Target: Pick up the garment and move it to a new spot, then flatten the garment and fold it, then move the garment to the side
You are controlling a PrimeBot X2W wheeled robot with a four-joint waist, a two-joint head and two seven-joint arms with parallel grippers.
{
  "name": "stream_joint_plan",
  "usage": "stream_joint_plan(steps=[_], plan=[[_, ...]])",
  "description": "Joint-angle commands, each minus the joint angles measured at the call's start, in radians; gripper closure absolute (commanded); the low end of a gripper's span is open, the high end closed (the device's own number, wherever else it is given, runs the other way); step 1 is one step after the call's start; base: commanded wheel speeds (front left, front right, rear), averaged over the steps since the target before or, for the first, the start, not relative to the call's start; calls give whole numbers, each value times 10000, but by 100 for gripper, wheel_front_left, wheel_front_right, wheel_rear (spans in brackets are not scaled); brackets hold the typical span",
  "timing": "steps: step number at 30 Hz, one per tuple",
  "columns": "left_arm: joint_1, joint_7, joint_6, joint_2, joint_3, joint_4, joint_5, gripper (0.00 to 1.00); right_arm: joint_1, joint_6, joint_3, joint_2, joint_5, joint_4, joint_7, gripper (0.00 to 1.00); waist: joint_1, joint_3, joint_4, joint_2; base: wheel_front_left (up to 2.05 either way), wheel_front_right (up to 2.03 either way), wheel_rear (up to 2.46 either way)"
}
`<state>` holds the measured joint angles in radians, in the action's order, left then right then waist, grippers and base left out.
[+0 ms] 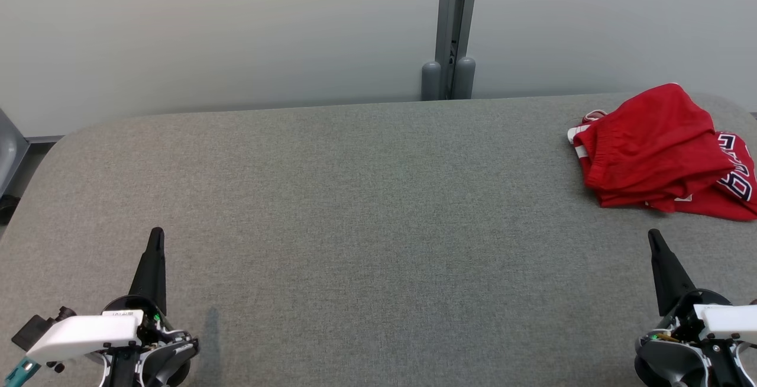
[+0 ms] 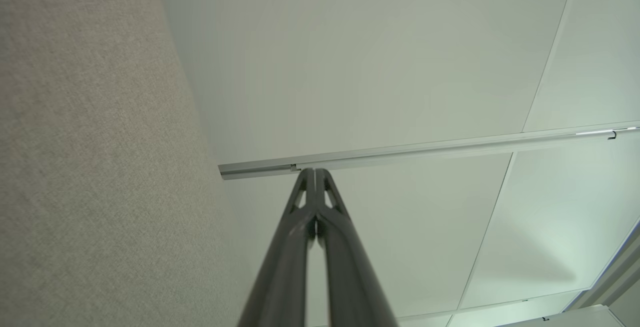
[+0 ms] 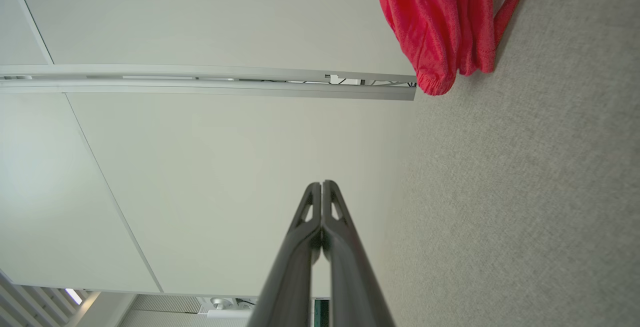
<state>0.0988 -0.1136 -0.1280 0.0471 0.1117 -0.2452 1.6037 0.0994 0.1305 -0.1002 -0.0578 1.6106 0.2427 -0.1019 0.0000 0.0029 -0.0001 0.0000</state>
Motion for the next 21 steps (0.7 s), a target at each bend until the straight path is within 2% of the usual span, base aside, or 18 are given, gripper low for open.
stream_joint_plan(steps=[1,21], plan=[[189,-32,-49,59,54,-10,109,100,145,4,-63,-10,144,31,-73,100,0,1,1,0,0,0,0],[149,-42,-50,58,49,-8,96,100,120,4,-82,14,83,30,-97,100,0,2,1,0,0,0,0]])
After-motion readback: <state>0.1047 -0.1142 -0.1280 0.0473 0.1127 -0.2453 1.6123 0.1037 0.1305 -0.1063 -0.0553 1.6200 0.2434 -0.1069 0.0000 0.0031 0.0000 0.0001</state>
